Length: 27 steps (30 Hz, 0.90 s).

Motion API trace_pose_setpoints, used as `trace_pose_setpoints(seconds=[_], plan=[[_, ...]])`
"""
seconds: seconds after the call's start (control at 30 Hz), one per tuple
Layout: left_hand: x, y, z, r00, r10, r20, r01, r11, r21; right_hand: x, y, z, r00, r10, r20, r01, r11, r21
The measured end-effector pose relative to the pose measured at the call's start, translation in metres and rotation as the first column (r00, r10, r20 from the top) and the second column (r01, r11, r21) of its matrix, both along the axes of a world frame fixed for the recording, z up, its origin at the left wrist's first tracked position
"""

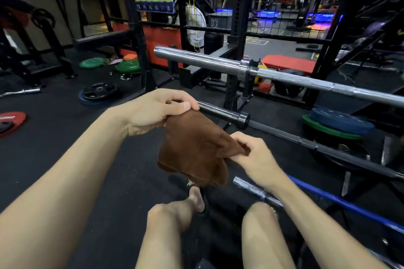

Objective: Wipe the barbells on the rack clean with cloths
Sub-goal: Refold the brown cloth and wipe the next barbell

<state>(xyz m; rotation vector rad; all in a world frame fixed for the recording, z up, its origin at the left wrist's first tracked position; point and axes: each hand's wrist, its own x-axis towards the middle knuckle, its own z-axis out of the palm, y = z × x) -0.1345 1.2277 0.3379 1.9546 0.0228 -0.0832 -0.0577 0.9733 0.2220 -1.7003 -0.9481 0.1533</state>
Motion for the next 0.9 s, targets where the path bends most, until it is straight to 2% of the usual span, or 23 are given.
trace_pose_setpoints(seconds=[0.17, 0.23, 0.33, 0.37, 0.43, 0.47, 0.5, 0.57, 0.63, 0.73, 0.9], plan=[[0.015, 0.018, -0.039, 0.995, 0.098, 0.004, -0.098, 0.989, 0.112, 0.012, 0.007, 0.025, 0.955, 0.086, -0.283, -0.078, 0.996, 0.037], [0.024, 0.011, -0.061, 0.988, 0.143, 0.051, -0.15, 0.972, 0.18, 0.014, 0.016, 0.033, 0.959, 0.014, -0.283, -0.031, 0.998, -0.058], [0.033, -0.001, -0.085, 0.974, 0.181, 0.135, -0.22, 0.9, 0.378, 0.022, 0.027, 0.031, 0.936, -0.167, -0.311, 0.095, 0.968, -0.233], [0.03, -0.007, -0.087, 0.974, 0.183, 0.136, -0.22, 0.908, 0.357, 0.025, 0.03, 0.029, 0.921, -0.214, -0.326, 0.126, 0.954, -0.272], [0.018, -0.025, -0.09, 0.996, 0.087, 0.034, -0.091, 0.988, 0.127, 0.027, 0.033, 0.027, 0.904, -0.275, -0.328, 0.166, 0.931, -0.325], [0.012, -0.037, -0.091, 1.0, 0.017, -0.026, -0.015, 0.999, 0.046, 0.027, 0.033, 0.026, 0.903, -0.293, -0.314, 0.18, 0.922, -0.343], [0.008, -0.048, -0.095, 0.998, -0.026, -0.054, 0.028, 0.999, 0.033, 0.027, 0.034, 0.025, 0.908, -0.302, -0.29, 0.186, 0.912, -0.367], [0.007, -0.064, -0.106, 0.999, 0.017, -0.046, -0.017, 1.0, 0.005, 0.026, 0.032, 0.024, 0.911, -0.316, -0.266, 0.188, 0.891, -0.414], [0.011, -0.07, -0.114, 0.995, 0.095, -0.029, -0.097, 0.994, -0.058, 0.026, 0.026, 0.023, 0.892, -0.302, -0.335, 0.143, 0.894, -0.424], [0.012, -0.072, -0.121, 0.998, 0.05, -0.038, -0.054, 0.99, -0.13, 0.027, 0.015, 0.022, 0.855, -0.254, -0.451, 0.059, 0.913, -0.403], [0.012, -0.064, -0.12, 0.997, 0.082, 0.01, -0.081, 0.993, -0.088, 0.028, 0.002, 0.027, 0.786, -0.161, -0.596, -0.063, 0.939, -0.337]])
